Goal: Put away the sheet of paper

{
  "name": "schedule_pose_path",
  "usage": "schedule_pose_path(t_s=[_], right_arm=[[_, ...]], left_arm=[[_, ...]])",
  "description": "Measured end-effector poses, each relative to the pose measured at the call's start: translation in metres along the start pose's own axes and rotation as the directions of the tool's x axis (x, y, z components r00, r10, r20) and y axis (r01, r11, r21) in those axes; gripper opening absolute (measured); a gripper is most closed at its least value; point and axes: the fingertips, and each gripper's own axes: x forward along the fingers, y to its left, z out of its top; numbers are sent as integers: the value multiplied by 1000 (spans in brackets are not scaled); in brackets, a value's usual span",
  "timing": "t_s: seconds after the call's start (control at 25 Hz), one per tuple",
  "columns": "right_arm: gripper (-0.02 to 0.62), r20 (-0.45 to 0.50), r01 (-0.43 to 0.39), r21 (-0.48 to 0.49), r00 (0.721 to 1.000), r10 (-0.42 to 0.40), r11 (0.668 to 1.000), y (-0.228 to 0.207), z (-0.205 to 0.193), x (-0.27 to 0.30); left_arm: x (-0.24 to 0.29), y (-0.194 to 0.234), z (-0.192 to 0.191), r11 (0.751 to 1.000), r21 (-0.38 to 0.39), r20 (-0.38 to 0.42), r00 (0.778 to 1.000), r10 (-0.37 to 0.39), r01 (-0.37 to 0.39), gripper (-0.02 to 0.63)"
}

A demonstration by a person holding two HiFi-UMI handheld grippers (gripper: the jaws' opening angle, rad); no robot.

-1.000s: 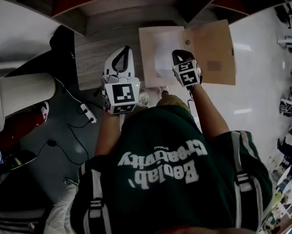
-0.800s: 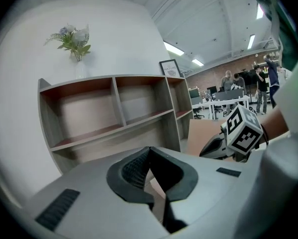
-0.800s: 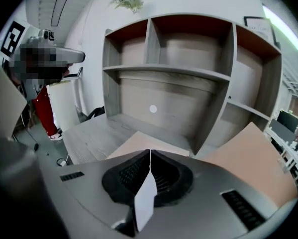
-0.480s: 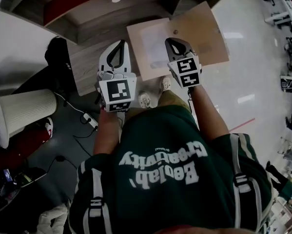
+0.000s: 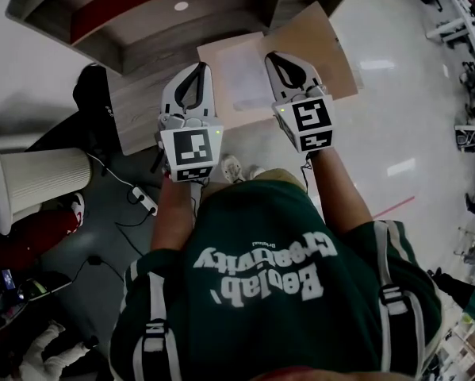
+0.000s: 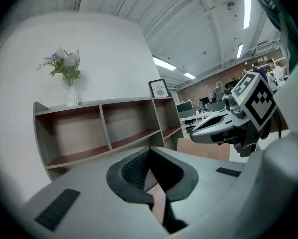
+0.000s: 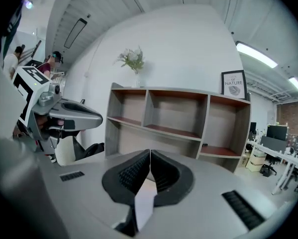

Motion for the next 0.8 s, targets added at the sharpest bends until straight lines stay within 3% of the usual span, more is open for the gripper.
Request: schedule_pose_path(t_s=[0.44,0.8], right_arm=[[35,114,-16,24,993,13,1000,-26,3,-81],[35,141,-29,25,990,25,999,-34,-16,-128]], left_arm=[[-31,-71,31,999,-10,13,999,42,-42,18],[-60,-117,36,996,-16,13,996,88,-88,18]])
